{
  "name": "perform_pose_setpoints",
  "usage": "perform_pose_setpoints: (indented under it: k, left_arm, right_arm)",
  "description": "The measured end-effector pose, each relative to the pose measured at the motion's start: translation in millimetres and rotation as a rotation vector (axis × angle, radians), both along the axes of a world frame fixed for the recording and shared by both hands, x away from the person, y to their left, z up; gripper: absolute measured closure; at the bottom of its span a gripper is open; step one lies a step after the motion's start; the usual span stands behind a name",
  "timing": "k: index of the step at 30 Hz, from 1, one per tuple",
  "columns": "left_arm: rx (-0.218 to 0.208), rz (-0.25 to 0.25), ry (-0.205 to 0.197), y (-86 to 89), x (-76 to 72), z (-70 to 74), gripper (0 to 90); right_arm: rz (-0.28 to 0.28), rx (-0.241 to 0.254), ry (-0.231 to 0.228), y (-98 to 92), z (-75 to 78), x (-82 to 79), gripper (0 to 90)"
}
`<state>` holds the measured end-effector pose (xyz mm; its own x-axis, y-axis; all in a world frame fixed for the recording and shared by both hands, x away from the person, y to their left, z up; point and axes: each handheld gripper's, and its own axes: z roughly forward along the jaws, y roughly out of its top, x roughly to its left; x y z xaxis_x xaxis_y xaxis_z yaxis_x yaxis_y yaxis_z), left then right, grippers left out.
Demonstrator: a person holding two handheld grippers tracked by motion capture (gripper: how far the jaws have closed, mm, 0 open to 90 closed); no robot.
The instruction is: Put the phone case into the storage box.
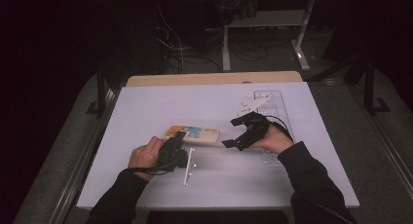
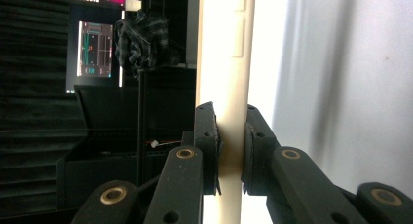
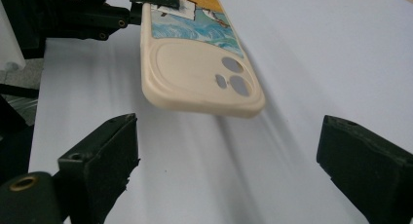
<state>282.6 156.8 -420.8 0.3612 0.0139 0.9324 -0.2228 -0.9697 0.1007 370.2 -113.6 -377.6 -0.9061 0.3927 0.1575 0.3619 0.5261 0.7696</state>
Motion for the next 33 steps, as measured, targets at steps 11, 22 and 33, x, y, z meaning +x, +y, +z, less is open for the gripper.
perform_pose_setpoints:
  k: [11,22,33]
  left_arm:
    - [-0.038,0.016,0.037,2.0,2.2,1.2,80.0]
    - [-0.127,0.058,0.118,5.7,7.2,2.8,80.0]
    - [-0.225,0.096,0.188,8.4,12.4,6.2,80.0]
  right_arm:
    - [-0.020,-0.009,0.012,-10.4,-8.5,-0.6,7.8]
    - [-0.021,-0.014,0.014,-8.7,-8.4,-1.3,7.9]
    - [-0.015,-0.016,0.014,-7.6,-8.2,-1.5,8.0]
